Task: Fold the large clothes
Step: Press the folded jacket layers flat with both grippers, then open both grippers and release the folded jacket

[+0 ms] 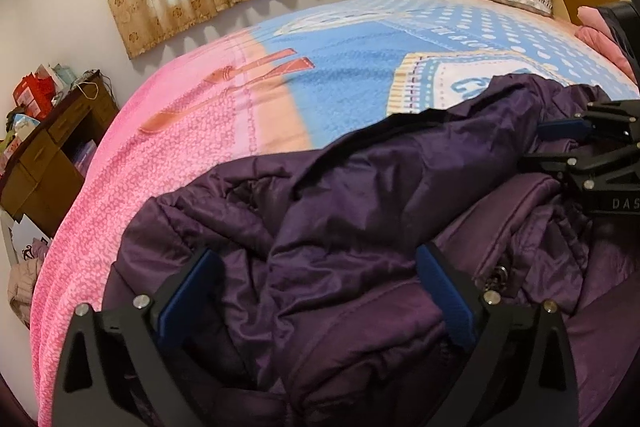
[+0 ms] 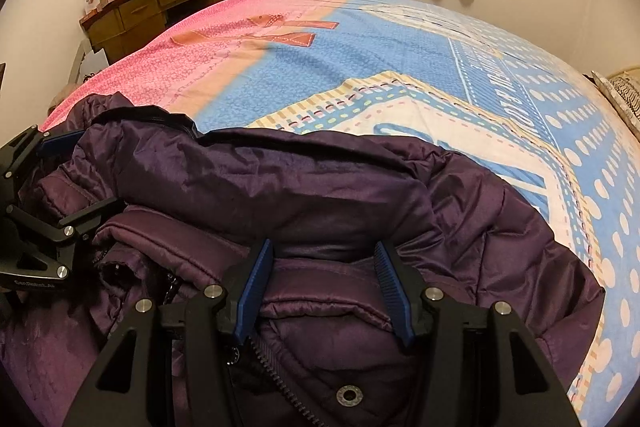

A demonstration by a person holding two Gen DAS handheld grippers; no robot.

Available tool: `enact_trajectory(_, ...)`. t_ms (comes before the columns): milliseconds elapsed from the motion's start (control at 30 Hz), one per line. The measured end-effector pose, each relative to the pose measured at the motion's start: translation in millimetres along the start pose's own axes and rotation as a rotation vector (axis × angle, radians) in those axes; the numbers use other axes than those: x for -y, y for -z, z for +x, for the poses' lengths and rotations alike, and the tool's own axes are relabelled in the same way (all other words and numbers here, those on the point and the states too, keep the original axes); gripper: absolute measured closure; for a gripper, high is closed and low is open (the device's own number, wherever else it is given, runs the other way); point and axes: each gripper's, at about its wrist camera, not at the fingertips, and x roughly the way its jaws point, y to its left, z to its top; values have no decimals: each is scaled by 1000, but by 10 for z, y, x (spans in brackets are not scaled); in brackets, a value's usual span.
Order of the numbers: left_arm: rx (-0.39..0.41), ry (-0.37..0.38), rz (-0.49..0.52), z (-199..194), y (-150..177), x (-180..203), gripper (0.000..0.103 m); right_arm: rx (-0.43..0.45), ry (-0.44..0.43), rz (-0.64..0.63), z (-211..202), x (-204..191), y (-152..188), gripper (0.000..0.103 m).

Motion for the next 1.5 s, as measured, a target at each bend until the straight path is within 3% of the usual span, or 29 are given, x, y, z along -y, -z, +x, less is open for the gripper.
enact_trajectory(1300,-21,3,-18,56,-13,-79,0,-9,30,-24,42,-55,-35,49)
enact_trajectory(1400,-44,-4,-29,-33,-90,-120,0,-35,-23,-44,-104,19,-99,46)
enact_trajectory(1500,8,7,-90,-492,-151,-192,2,-18,-47,0,-564,189,-60,37)
